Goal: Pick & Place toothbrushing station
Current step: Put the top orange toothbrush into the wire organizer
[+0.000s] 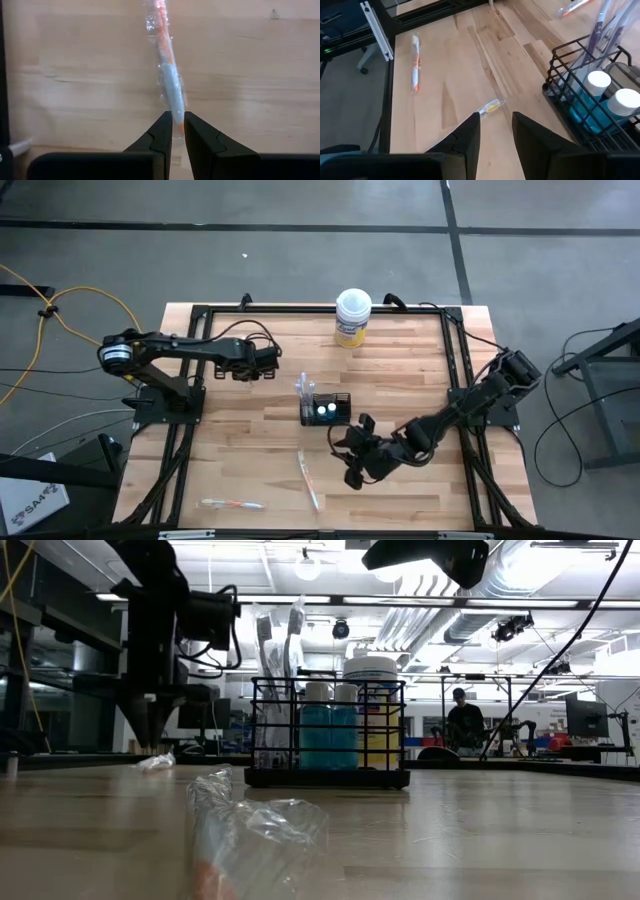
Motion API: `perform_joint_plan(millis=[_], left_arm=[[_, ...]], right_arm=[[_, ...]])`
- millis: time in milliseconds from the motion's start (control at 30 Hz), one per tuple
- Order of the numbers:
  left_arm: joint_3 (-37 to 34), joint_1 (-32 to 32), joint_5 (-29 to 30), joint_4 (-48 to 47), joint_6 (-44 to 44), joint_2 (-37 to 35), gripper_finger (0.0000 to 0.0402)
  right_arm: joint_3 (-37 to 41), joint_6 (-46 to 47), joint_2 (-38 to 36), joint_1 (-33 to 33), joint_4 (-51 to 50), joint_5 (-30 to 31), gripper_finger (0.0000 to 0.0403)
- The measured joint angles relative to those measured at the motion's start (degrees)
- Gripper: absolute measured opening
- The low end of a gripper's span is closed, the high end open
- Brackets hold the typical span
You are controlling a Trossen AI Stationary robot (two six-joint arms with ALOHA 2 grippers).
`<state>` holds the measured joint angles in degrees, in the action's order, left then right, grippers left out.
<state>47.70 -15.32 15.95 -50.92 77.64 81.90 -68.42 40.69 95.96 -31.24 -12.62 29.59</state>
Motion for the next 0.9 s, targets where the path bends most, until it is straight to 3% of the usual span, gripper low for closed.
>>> perform_joint_plan(millis=[467,633,900], left_arm=[[0.0,-0.43,2.18,-0.04,-7.45,-0.53,0.0043],[0.0,-0.43,2.36,-0.02,-8.55,-0.53,0.0068],[0.0,-0.43,2.76,0.39,1.98,-0.53,0.0128]], right_arm=[[0.0,0.0,0.0,0.93,1.24,-0.01,0.0105],[0.0,0.0,0.0,0.93,1.31,0.0,0.0105],[0.0,0.0,0.0,0.93,1.31,0.02,0.0105]])
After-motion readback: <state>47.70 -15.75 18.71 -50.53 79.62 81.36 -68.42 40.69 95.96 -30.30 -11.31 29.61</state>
